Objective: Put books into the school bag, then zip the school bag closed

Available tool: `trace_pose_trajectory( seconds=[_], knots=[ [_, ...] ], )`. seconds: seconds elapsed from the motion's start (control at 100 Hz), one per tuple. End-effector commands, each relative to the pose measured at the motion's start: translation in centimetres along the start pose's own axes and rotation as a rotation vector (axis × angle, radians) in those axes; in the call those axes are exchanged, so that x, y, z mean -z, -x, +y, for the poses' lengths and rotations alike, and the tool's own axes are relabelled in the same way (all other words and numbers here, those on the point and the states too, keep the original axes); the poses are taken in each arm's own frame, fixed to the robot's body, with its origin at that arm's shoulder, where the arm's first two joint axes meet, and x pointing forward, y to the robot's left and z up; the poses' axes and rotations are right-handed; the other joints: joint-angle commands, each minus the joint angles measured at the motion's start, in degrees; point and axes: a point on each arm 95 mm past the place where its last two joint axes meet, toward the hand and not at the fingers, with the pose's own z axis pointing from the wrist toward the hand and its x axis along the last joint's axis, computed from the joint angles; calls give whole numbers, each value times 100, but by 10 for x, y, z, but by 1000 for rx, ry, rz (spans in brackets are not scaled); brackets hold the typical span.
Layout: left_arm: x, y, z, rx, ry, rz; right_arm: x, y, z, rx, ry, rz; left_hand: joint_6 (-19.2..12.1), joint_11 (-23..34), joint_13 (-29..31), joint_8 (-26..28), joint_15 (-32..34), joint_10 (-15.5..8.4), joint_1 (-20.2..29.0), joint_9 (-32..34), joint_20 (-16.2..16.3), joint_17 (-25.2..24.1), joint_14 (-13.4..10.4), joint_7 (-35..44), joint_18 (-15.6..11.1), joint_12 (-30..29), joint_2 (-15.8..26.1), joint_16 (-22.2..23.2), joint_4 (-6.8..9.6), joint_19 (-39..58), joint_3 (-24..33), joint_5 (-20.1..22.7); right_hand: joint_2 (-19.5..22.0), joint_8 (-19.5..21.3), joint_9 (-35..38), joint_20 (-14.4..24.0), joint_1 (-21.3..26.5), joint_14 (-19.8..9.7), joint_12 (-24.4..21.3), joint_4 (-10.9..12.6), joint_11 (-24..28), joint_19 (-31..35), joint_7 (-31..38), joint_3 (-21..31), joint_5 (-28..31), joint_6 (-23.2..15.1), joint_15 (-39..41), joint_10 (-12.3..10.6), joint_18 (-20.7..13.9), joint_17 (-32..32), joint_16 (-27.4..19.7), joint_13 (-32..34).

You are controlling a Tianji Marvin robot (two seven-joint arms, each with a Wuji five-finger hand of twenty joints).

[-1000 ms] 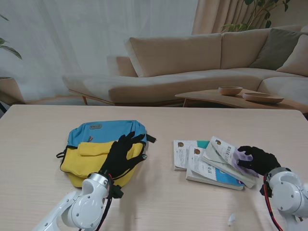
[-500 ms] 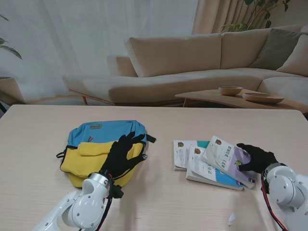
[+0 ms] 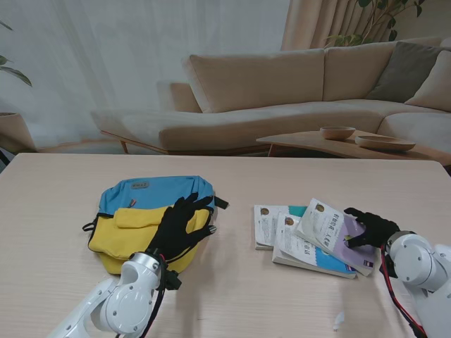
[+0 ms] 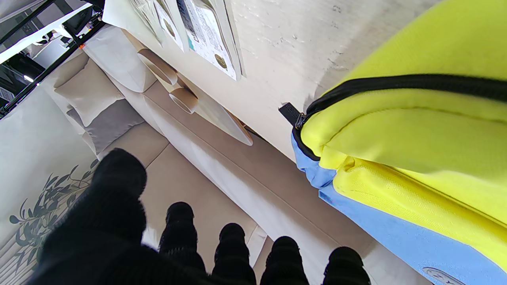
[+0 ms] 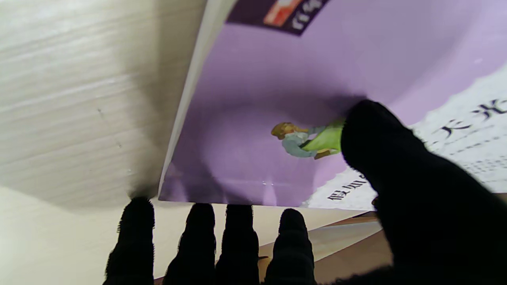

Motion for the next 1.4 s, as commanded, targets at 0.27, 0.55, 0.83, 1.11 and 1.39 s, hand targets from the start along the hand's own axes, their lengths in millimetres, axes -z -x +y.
trace_pose_trajectory(
  seconds=[0.27,0.55,0.83,1.11,1.39],
  knots=[
    [2,-3,2,2,8,3,-7,-1,-24,20,-55,-19,-21,32,-118,-3,-2,-148,12,-56,119,-37,-105,-96,-115,30,-61,96,-2,-94,139,-143,-1193,-538,818,221,1304,88,2042,-336,2991,793,1549,1506,62,334,1935,-166,277,274,887,490],
    [3,-2,1,-8,-6,10,-10,-5,-27,37,-36,-20,-3,34,-119,1,-2,-141,8,-56,126,-37,-102,-118,-113,25,-76,93,-3,-99,146,-148,-1228,-1052,1274,219,1886,40,3273,-430,3718,1087,2508,1946,285,692,3526,-438,418,407,1667,792],
    [3,-2,1,-17,-9,12,-10,-8,-28,26,35,-10,11,25,-120,-2,-5,-139,10,-56,127,-37,-104,-167,-115,9,-91,83,-4,-102,155,-153,-1460,-1458,2814,351,2552,363,4181,-1104,4401,1359,3239,2368,1062,716,4987,-704,800,823,1784,2036],
    [4,-2,0,-22,-12,13,4,-14,-22,-15,174,33,10,22,-121,5,-5,-126,13,-59,120,-38,-102,-201,-112,-3,-101,78,-5,-106,169,-154,-865,-1325,3132,436,2439,686,3797,-1026,4452,1494,3909,1822,2902,137,5178,-591,1069,1060,1577,2556],
    [5,-3,-1,-24,-16,15,27,-25,-8,-41,333,93,4,18,-122,13,-7,-135,8,-59,117,-38,-100,-225,-111,-16,-100,74,-8,-105,175,-152,-559,-965,3063,517,2218,715,3782,-959,4475,1628,4826,1766,4724,-936,5231,-572,1140,1134,1624,2580]
  ],
)
